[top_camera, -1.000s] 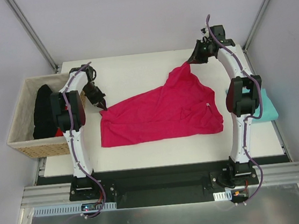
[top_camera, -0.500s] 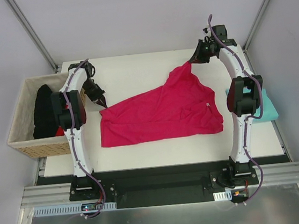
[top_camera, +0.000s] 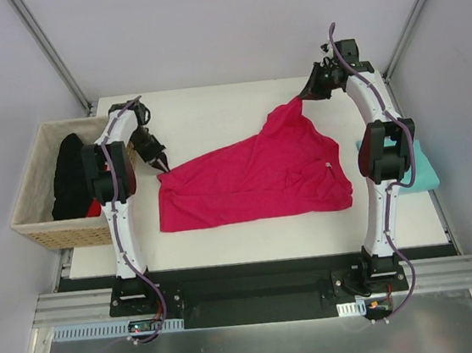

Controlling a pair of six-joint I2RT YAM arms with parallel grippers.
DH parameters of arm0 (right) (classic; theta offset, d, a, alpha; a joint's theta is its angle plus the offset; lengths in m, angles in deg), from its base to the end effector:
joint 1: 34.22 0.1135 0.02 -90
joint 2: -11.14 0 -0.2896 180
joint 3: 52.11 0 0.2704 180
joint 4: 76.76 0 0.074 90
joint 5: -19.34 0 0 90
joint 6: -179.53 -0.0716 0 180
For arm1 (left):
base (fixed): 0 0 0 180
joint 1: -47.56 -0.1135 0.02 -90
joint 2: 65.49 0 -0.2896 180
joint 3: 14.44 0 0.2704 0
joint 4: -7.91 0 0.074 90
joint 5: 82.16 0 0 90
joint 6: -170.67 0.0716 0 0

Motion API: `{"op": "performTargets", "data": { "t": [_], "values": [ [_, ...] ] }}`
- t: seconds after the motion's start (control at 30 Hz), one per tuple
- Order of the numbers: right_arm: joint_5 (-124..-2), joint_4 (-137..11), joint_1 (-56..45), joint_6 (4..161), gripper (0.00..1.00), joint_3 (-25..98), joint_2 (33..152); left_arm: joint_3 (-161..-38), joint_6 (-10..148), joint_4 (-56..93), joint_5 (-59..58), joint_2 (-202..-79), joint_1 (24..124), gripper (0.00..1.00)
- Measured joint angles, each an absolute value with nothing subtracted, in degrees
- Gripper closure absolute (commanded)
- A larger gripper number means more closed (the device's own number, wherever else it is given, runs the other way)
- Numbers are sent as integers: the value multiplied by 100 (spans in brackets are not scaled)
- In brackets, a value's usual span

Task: Fold and stack the t-shirts
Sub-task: Grap the side of the flattened tshirt furthest away from the robot with both arms

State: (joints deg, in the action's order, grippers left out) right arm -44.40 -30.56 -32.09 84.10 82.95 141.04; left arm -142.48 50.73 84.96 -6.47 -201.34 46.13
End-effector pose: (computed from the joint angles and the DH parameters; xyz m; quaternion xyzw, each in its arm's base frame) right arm 0.5777 0.0532 0.2692 -0.0686 0.8887 0.2329 0.3890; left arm 0.5088 -0.0050 0.1357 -0.2626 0.9558 -0.1316 0.0125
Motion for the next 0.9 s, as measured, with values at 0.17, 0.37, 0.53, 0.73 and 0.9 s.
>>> {"op": "performTargets", "data": {
  "t": [0.17, 0.37, 0.53, 0.73, 0.9],
  "values": [
    [-4440, -3058, -3211, 8407, 99, 8295, 14104, -13940, 5148, 8443, -559, -20104, 4687, 89],
    [-4438, -3060, -3211, 8410, 99, 8295, 14104, -13896, 5150, 8502, -559, -20095, 4722, 96],
    [-4438, -3058, -3216, 8410, 99, 8295, 14104, -13896, 5154, 8507, -559, -20095, 4722, 100],
    [-4438, -3058, -3235, 8412, 99, 8295, 14104, -13931, 5145, 8511, -562, -20095, 4726, 100],
    [-4438, -3060, -3244, 8412, 99, 8295, 14102, -14084, 5093, 8551, -562, -20106, 4724, 100]
  ]
}}
